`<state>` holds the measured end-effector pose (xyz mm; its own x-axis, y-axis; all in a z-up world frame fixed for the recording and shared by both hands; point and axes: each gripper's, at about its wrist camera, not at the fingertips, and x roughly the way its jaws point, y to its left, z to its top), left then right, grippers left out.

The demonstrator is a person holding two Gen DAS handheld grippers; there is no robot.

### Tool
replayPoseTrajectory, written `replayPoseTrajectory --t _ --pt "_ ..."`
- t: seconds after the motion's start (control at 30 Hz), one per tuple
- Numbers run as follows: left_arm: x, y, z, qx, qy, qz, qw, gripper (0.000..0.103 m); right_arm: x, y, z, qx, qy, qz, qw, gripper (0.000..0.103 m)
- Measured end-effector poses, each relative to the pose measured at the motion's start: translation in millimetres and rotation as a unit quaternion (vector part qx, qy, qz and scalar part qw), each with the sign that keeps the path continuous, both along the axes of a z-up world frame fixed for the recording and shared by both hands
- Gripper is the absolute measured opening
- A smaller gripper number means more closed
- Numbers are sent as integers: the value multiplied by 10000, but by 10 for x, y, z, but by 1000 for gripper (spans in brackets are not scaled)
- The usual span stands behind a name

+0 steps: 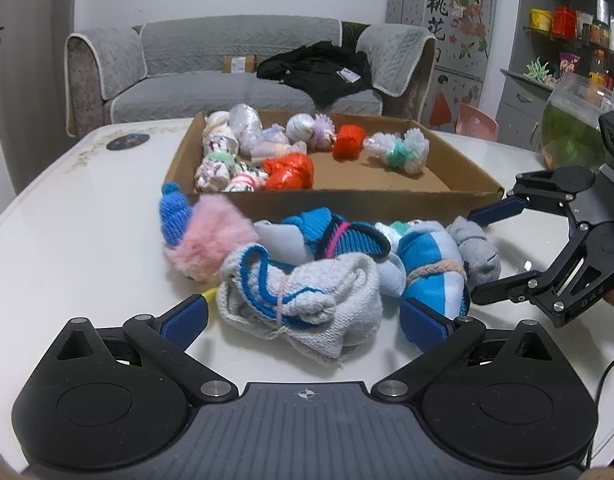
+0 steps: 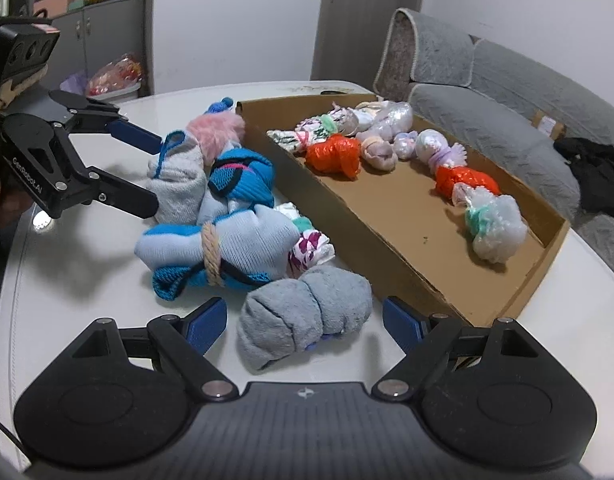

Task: Organize objects
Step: 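Move both tools back over the remaining knitted sock pile, then grasp the white-blue knitted sock with the left gripper while the right grasps the grey sock roll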

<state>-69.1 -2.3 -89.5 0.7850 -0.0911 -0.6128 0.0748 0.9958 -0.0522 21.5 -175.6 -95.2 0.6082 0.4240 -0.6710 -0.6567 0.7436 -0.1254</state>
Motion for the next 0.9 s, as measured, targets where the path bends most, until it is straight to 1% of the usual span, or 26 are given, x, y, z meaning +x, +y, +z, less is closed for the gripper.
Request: replayPoseTrajectory --t 0.1,0.17,0.23,0.3,0.37,0.4,0.6,0.73,0.9 --pt "39 -31 -39 121 -58 -48 9999 102 44 -20 -39 21 43 42 10000 83" --pt "64 -36 -50 137 -103 -73 9998 102 32 -36 -76 60 75 72 9999 81" --pt "103 -37 -65 129 -82 -94 9998 102 36 -41 -108 139 97 97 9998 77" --pt "125 -28 -67 41 -71 -124 9999 99 39 -45 -117 265 168 105 9995 68" --pt "131 -16 -69 -62 -66 -187 9998 91 16 -62 -112 367 150 98 9992 64" --pt "132 -18 -75 -78 -49 -221 9997 90 -5 -66 -116 395 138 73 9991 63" --pt "50 -36 -64 -134 -114 -313 9994 85 -165 -127 -112 654 142 -64 9977 61" --pt "-34 -23 -42 -159 -154 -378 9990 81 -309 -160 -82 721 118 -132 9972 61" --pt "-146 51 27 -225 -101 -363 9990 78 -457 -265 16 800 78 -305 9963 61"
